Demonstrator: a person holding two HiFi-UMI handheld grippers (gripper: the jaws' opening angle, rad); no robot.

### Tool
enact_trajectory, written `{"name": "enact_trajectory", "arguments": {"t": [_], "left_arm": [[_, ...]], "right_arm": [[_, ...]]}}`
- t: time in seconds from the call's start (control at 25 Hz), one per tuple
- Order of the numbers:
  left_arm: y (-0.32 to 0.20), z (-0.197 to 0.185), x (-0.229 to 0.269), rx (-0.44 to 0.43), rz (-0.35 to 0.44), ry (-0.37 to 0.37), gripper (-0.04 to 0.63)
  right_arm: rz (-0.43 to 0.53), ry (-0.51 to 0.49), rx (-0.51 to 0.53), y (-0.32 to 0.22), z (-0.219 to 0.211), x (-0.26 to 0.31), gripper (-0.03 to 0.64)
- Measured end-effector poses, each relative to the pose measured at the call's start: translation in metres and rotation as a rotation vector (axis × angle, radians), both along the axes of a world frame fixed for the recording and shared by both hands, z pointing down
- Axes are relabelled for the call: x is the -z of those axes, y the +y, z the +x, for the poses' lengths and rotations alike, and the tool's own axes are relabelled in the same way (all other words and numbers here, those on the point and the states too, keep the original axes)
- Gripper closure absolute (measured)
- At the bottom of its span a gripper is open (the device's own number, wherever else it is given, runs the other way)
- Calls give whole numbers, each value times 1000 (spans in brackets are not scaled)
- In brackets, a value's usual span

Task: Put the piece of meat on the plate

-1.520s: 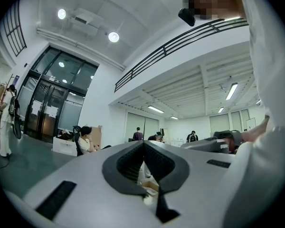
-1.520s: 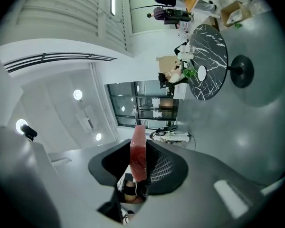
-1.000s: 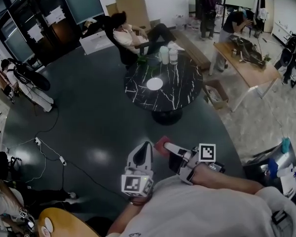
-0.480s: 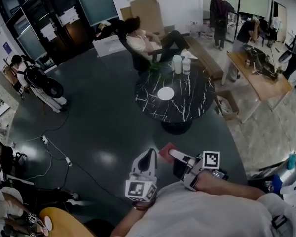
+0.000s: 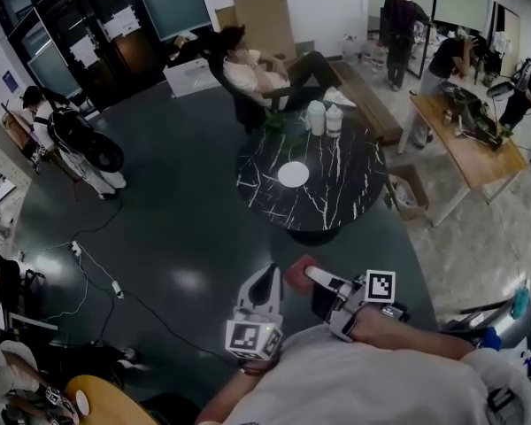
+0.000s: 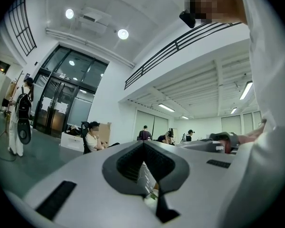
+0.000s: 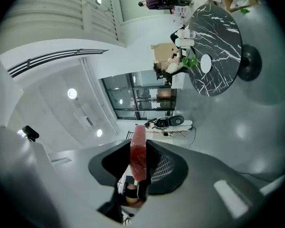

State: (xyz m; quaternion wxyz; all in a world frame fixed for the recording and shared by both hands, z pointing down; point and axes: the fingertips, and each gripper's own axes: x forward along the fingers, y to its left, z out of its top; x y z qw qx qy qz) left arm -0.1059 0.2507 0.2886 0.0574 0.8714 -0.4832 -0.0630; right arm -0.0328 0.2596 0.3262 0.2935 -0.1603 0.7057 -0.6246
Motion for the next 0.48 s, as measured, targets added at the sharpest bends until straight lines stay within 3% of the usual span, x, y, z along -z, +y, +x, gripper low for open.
{"name": "enact_trajectory", "arguments": {"t": [0.48], "left_arm": [[-78,67,2,-22,11,-7,588]], "right_arm": [[-3,-7,-14,-77,64,8,525]]}}
